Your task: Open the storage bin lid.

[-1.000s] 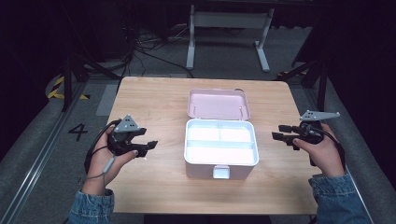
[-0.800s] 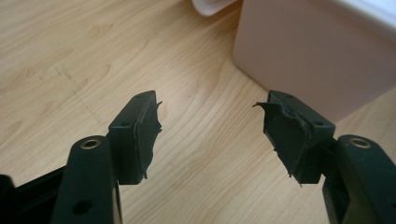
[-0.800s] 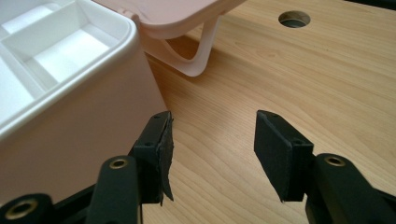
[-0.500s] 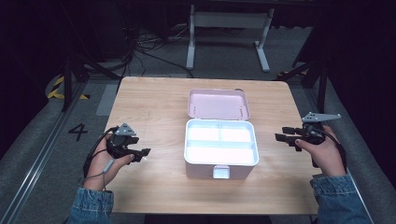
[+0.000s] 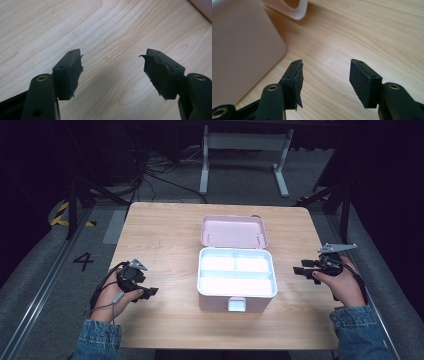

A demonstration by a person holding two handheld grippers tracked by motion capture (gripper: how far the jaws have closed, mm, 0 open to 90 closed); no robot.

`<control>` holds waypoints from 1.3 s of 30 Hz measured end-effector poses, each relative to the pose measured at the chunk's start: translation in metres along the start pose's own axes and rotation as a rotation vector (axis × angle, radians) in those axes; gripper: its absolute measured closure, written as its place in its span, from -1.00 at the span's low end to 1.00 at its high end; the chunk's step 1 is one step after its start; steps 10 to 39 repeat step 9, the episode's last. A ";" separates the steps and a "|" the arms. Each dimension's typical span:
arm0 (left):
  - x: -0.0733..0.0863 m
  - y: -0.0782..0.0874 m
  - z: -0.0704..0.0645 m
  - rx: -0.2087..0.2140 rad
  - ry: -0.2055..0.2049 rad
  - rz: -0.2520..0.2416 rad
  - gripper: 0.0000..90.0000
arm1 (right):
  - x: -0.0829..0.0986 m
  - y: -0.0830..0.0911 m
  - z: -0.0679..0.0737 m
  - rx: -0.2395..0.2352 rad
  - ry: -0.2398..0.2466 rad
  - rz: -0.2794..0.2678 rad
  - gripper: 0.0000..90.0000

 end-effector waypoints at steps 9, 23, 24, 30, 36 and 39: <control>0.002 -0.002 -0.002 0.023 0.005 0.039 -0.34 | 0.003 -0.006 -0.001 -0.012 -0.010 0.029 -0.01; 0.002 -0.002 -0.002 0.023 0.005 0.039 -0.34 | 0.003 -0.006 -0.001 -0.012 -0.010 0.029 -0.01; 0.002 -0.002 -0.002 0.023 0.005 0.039 -0.34 | 0.003 -0.006 -0.001 -0.012 -0.010 0.029 -0.01; 0.002 -0.002 -0.002 0.023 0.005 0.039 -0.34 | 0.003 -0.006 -0.001 -0.012 -0.010 0.029 -0.01; 0.002 -0.002 -0.002 0.023 0.005 0.039 -0.34 | 0.003 -0.006 -0.001 -0.012 -0.010 0.029 -0.01; 0.002 -0.002 -0.002 0.023 0.005 0.039 -0.34 | 0.003 -0.006 -0.001 -0.012 -0.010 0.029 -0.01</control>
Point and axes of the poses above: each handheld gripper's, and its own axes: y roughly backward along the jaws, x roughly out of its underside, z roughly to its left, the point moved 1 cm from there along -y, roughly forward along the jaws, and after that the axes turned 8 degrees about -x, right-handed, at the moved point
